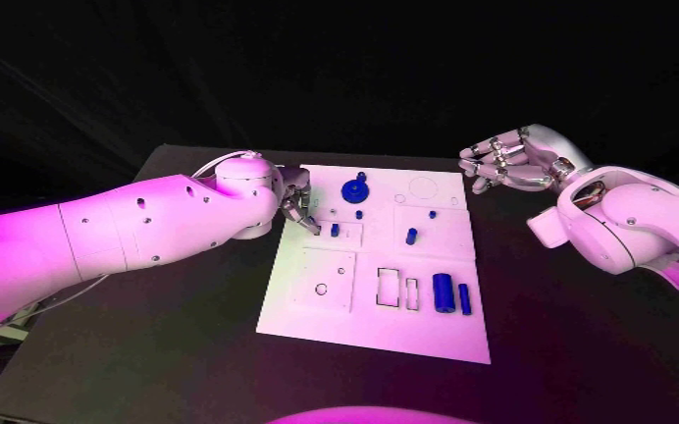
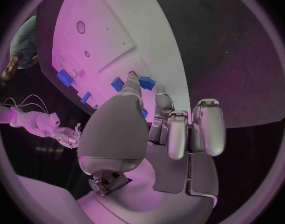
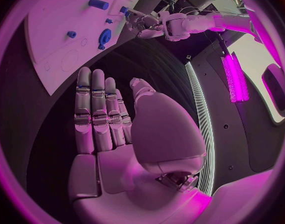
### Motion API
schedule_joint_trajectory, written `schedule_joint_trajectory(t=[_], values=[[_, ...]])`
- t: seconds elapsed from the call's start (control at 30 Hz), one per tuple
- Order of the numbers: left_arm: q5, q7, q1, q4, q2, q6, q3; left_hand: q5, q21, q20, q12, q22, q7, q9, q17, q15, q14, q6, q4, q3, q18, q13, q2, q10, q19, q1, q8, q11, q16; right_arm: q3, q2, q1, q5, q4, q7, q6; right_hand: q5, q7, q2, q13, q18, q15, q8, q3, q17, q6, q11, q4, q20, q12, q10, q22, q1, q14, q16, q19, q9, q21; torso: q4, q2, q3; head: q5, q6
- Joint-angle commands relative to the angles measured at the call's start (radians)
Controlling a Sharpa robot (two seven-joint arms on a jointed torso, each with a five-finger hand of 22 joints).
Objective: Assemble the parts on the task board
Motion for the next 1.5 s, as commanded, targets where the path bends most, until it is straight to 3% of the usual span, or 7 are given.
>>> schedule_joint_trajectory(t=[0.03, 0.53, 0.77, 1.13, 1.33, 1.5], values=[[-0.002, 0.008, 0.000, -0.001, 0.004, 0.028, 0.000, 0.001, 0.002, 0.003, -0.006, -0.001, -0.002, 0.001, 0.217, -0.002, 0.087, -0.007, -0.001, -0.006, -0.009, -0.001, 0.003, -0.008, -0.001, 0.010, 0.005, 0.001, -0.007, 0.000, 0.001, -0.001, -0.001, 0.000, 0.002, 0.009, 0.004, 0.003, 0.009, 0.001, 0.007, 0.001, -0.003, 0.004, -0.002, -0.002, 0.005, -0.002, 0.004, 0.000, -0.002, -0.001, 0.000, 0.002, -0.001, 0.004, 0.001, -0.006, -0.0002, 0.000, -0.0001, 0.000, 0.001], [0.020, 0.030, 0.000, -0.004, 0.005, 0.020, -0.001, 0.000, 0.004, 0.006, -0.014, 0.003, 0.001, 0.011, 0.217, 0.000, 0.087, -0.014, -0.002, 0.008, -0.010, -0.002, 0.058, -0.016, -0.002, 0.057, 0.018, 0.002, -0.008, 0.000, 0.001, -0.001, -0.001, 0.000, 0.002, 0.009, 0.004, 0.003, 0.009, 0.001, 0.007, 0.001, -0.003, 0.004, -0.002, -0.002, 0.005, -0.002, 0.004, 0.000, -0.002, -0.001, 0.000, 0.002, -0.001, 0.004, 0.001, -0.006, 0.0000, 0.000, 0.0004, -0.001, 0.000], [0.034, 0.043, 0.000, -0.004, 0.005, 0.021, -0.001, -0.001, 0.004, 0.007, -0.028, 0.004, 0.001, 0.015, 0.214, 0.000, 0.086, -0.017, -0.001, 0.020, -0.009, -0.012, 0.117, -0.023, -0.004, 0.084, 0.021, 0.002, -0.011, 0.000, 0.001, -0.001, -0.001, 0.000, 0.002, 0.010, 0.004, 0.003, 0.009, 0.001, 0.007, 0.001, -0.003, 0.004, -0.002, -0.002, 0.005, -0.002, 0.004, 0.000, -0.002, -0.001, 0.000, 0.002, -0.001, 0.004, 0.001, -0.006, -0.0003, 0.000, 0.0002, -0.001, 0.000], [0.050, 0.054, 0.000, -0.003, 0.001, 0.032, -0.001, 0.002, 0.001, 0.007, -0.056, 0.001, -0.003, 0.015, 0.205, -0.002, 0.082, -0.025, -0.001, 0.045, -0.008, -0.040, 0.192, -0.042, -0.008, 0.124, 0.017, -0.001, -0.018, 0.000, 0.001, -0.001, -0.001, 0.000, -0.001, 0.013, 0.005, 0.003, 0.010, 0.002, 0.007, 0.001, -0.003, 0.004, -0.002, -0.002, 0.005, -0.002, 0.004, 0.000, -0.002, -0.003, -0.003, 0.002, -0.001, 0.005, 0.002, -0.007, 0.0001, 0.001, 0.0000, -0.001, 0.001], [0.053, 0.057, 0.000, -0.002, -0.002, 0.038, -0.001, 0.002, 0.001, 0.008, -0.070, 0.002, 0.000, 0.005, 0.204, -0.001, 0.081, -0.038, -0.001, 0.066, -0.008, -0.053, 0.218, -0.053, -0.009, 0.147, 0.001, 0.001, -0.020, 0.000, 0.002, -0.001, -0.001, -0.002, -0.001, 0.014, 0.005, 0.003, 0.010, 0.002, 0.007, 0.001, -0.003, 0.004, -0.002, -0.002, 0.005, -0.002, 0.004, 0.000, -0.002, -0.003, -0.003, 0.002, -0.001, 0.005, 0.002, -0.007, 0.0002, 0.000, 0.0003, -0.001, 0.001], [0.058, 0.060, 0.000, 0.000, -0.005, 0.037, -0.001, 0.004, 0.002, 0.009, -0.083, 0.003, 0.005, -0.011, 0.204, 0.002, 0.081, -0.049, -0.003, 0.097, -0.009, -0.063, 0.225, -0.064, -0.009, 0.183, -0.022, 0.004, -0.021, 0.000, 0.002, -0.002, -0.001, -0.003, -0.001, 0.014, 0.005, 0.003, 0.010, 0.002, 0.007, 0.001, -0.003, 0.004, -0.002, -0.002, 0.005, -0.002, 0.004, 0.000, -0.002, -0.003, -0.003, 0.002, -0.001, 0.005, 0.002, -0.007, 0.0005, 0.000, -0.0002, -0.002, 0.000]])
